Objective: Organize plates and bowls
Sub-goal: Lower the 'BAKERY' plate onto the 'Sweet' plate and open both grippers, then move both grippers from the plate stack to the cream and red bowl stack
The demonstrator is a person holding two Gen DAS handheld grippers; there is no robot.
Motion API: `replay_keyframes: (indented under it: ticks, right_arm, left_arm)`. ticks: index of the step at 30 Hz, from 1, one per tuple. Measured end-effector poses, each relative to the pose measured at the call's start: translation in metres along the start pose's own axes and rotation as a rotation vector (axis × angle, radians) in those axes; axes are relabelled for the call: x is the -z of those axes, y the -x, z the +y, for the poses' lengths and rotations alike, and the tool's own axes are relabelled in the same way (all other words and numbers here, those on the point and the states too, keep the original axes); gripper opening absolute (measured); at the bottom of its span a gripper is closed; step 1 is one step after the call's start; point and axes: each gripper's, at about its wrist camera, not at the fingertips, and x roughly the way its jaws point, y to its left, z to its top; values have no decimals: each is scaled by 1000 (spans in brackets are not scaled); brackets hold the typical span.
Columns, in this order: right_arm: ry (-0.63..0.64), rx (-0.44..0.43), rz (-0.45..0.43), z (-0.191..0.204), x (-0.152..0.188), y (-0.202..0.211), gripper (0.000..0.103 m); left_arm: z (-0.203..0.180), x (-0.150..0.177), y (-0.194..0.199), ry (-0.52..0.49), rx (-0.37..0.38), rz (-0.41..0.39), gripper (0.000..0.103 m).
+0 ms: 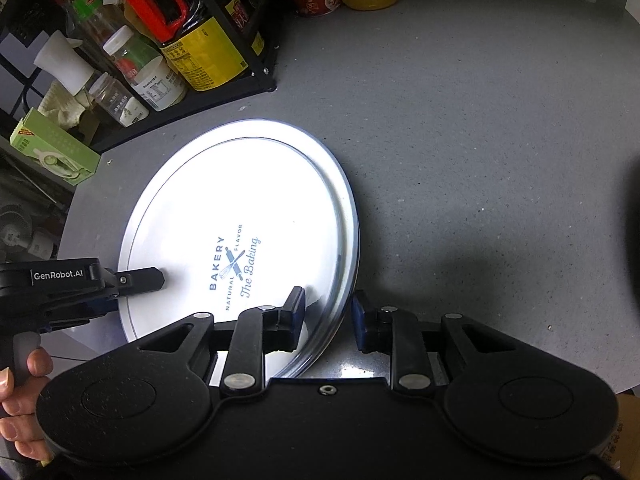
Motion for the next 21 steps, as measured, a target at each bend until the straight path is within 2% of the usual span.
replay_keyframes:
  ticks: [8,15,21]
  right_arm:
    - [4,-3,-1,1,0,-1,32]
    - [-5,-6,-1,0,0,0,32]
    - [-13,0,1,2,1,2,34]
  left_arm:
    - [11,1,8,41,38,-7,23]
    - [14,1,7,50,55,-2,23]
    - [7,-3,6,-2,15,6,26]
